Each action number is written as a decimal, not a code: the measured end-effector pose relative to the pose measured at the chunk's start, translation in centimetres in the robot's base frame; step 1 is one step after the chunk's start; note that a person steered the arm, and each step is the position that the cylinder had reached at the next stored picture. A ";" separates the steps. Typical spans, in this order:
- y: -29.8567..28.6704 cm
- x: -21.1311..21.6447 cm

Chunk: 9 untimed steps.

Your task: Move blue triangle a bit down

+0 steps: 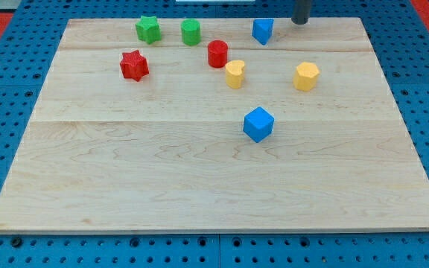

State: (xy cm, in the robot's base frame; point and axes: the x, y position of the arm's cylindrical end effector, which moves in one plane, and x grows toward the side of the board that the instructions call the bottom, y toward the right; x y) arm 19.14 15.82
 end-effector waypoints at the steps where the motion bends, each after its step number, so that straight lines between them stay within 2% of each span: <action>1: -2.8 0.1; 2: -7.3 0.1; 9: -5.2 4.1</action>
